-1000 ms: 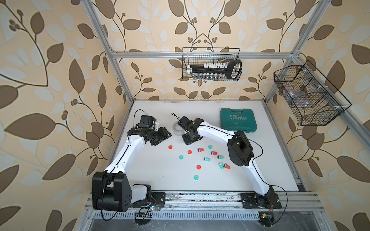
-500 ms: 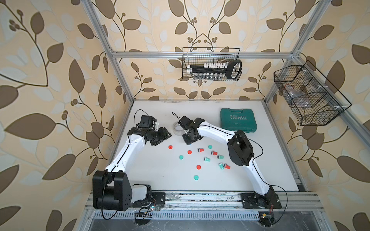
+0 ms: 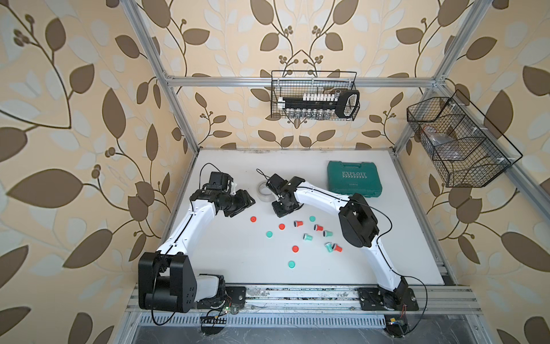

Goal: Close the stamp cap
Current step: Close the cover of the stamp.

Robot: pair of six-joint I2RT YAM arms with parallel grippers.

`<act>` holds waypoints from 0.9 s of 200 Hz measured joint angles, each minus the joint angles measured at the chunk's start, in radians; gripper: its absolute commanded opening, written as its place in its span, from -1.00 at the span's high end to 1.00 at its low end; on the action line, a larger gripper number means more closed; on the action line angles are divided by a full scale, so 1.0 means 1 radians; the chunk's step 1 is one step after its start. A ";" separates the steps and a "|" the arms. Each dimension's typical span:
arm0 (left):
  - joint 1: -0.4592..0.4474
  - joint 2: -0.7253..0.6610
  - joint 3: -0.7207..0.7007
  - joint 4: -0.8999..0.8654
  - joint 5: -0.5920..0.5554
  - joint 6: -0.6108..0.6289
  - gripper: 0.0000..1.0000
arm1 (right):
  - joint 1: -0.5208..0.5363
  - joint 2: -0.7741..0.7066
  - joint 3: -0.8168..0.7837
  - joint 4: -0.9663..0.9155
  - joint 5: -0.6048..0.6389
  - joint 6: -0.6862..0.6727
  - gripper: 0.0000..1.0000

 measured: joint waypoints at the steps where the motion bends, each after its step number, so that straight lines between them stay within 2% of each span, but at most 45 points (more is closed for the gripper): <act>1: 0.000 0.000 0.000 0.000 0.000 0.000 -0.23 | 0.000 0.000 0.000 0.000 -0.001 0.000 1.00; 86: 0.000 0.001 0.000 0.000 0.000 0.000 -0.24 | 0.000 -0.002 0.000 -0.099 0.036 -0.040 1.00; 180: 0.000 0.002 0.000 -0.007 0.000 0.000 -0.24 | -0.015 0.020 0.017 -0.121 -0.008 -0.063 1.00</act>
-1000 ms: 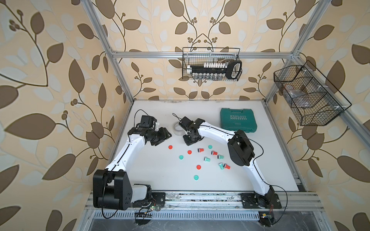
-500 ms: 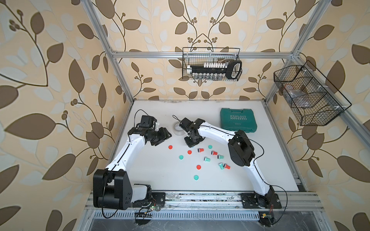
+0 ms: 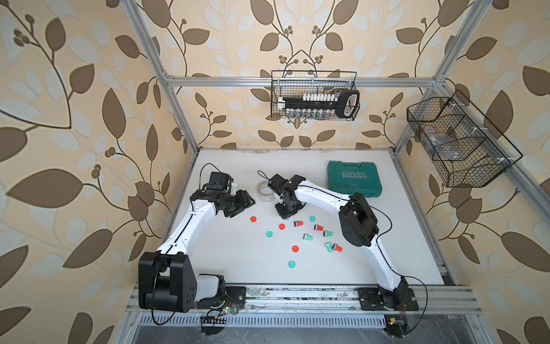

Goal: Close the stamp cap
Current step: Close the cover of the stamp, then move the stamp at the center of the board.

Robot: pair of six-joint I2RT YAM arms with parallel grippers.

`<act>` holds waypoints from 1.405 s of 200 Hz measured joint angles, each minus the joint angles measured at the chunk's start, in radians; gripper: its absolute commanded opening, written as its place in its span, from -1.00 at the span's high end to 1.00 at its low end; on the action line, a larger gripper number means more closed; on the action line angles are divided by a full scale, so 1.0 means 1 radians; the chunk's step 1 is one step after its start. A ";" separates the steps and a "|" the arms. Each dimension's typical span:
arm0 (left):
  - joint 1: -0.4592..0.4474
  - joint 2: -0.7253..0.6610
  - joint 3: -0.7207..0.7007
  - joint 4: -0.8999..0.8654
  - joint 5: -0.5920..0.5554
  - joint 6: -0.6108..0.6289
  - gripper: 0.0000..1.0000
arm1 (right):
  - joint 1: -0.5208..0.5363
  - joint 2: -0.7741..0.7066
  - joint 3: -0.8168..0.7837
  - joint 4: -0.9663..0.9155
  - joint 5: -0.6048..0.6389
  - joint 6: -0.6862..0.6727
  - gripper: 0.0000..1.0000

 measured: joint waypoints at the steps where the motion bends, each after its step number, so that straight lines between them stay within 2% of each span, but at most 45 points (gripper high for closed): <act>1: 0.000 0.000 0.000 0.000 0.000 0.000 -0.24 | 0.000 0.000 0.000 0.000 0.000 0.000 1.00; 142: 0.000 0.003 0.000 -0.002 0.000 0.000 -0.24 | 0.011 0.007 -0.009 0.015 0.014 0.021 1.00; 200: 0.000 0.003 0.000 -0.002 0.000 0.000 -0.24 | 0.040 0.011 -0.016 0.109 0.010 0.004 1.00; 281: 0.000 0.013 0.000 -0.002 0.000 0.000 -0.24 | 0.003 -0.002 -0.032 0.163 -0.036 0.022 1.00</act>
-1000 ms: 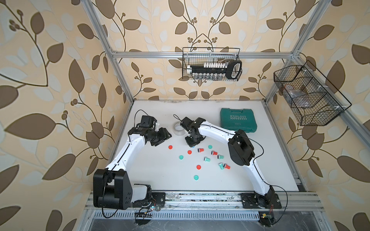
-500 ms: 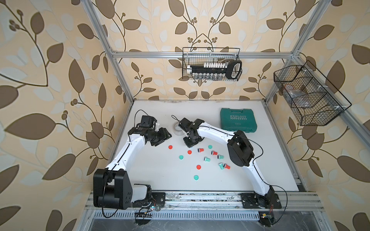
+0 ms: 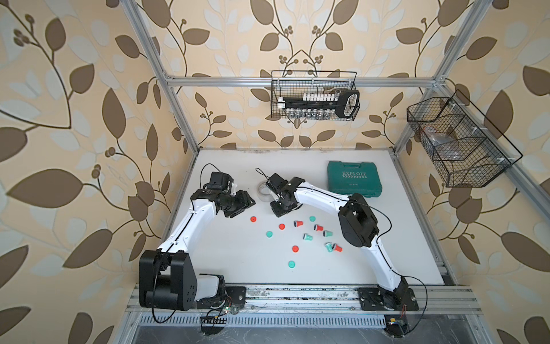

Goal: Close the stamp cap
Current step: Move the stamp at the center of the board.

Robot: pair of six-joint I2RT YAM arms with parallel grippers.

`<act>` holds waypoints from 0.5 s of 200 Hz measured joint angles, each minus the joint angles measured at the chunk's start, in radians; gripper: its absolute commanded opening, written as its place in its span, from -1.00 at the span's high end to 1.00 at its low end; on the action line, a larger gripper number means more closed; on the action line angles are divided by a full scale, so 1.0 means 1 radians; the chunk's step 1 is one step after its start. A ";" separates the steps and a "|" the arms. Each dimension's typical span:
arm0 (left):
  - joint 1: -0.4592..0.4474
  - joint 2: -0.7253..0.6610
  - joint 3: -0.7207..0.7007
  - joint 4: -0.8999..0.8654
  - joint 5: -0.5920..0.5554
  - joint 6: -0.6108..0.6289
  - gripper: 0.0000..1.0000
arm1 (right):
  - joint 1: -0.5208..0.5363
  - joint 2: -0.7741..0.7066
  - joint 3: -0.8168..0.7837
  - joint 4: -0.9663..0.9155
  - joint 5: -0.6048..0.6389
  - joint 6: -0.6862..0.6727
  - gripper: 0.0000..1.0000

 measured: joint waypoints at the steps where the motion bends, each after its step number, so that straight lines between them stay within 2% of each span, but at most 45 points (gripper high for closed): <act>1: 0.000 0.000 0.000 0.000 0.000 0.000 -0.24 | 0.000 0.000 0.000 -0.001 0.000 0.000 1.00; 45: 0.000 0.002 0.000 0.000 0.000 0.000 -0.24 | -0.061 -0.013 0.001 -0.055 -0.026 -0.027 1.00; 100: 0.000 0.002 0.000 0.000 0.000 0.000 -0.24 | -0.278 -0.087 -0.107 -0.091 -0.013 -0.075 1.00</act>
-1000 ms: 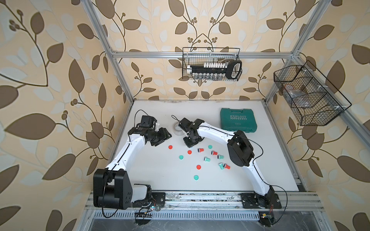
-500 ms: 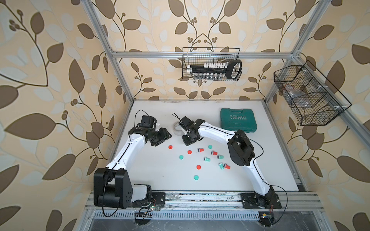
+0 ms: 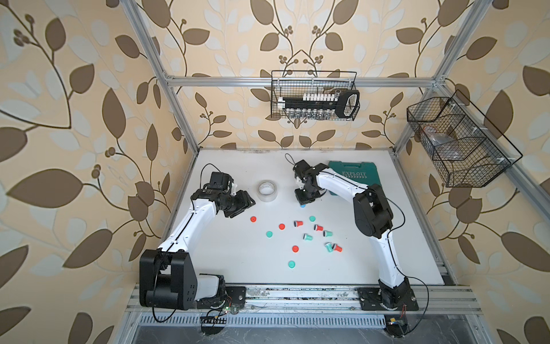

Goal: Close the stamp cap
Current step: Move the stamp at the center of the board.

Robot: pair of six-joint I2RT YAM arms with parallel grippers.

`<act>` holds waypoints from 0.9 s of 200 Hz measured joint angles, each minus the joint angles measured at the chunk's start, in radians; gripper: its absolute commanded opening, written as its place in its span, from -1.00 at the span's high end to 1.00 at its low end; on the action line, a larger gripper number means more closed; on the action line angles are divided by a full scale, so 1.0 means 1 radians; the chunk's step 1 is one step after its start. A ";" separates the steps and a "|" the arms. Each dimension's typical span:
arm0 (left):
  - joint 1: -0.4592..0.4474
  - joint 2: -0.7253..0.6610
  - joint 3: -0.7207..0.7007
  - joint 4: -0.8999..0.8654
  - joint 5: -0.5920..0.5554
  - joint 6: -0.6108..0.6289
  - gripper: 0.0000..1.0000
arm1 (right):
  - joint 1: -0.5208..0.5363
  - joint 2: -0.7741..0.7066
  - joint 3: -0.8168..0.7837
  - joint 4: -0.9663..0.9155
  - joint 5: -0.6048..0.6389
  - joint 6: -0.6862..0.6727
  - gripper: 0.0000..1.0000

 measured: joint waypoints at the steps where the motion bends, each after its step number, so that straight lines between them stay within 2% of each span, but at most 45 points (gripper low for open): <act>1: 0.000 0.000 0.000 0.000 0.000 0.000 -0.24 | -0.006 -0.004 -0.006 0.000 0.001 0.000 1.00; 41: 0.000 0.000 0.000 -0.002 0.000 0.000 -0.24 | -0.118 -0.123 -0.189 0.002 0.024 -0.019 1.00; 88: 0.000 0.000 0.000 -0.002 0.001 0.000 -0.25 | -0.127 -0.221 -0.339 0.027 0.067 -0.014 1.00; 135: 0.000 0.003 0.000 -0.002 0.001 0.000 -0.24 | -0.131 -0.241 -0.366 0.048 0.074 -0.001 0.64; 180: 0.000 0.004 0.000 -0.002 0.001 0.000 -0.24 | -0.133 -0.226 -0.367 0.047 0.085 0.002 0.43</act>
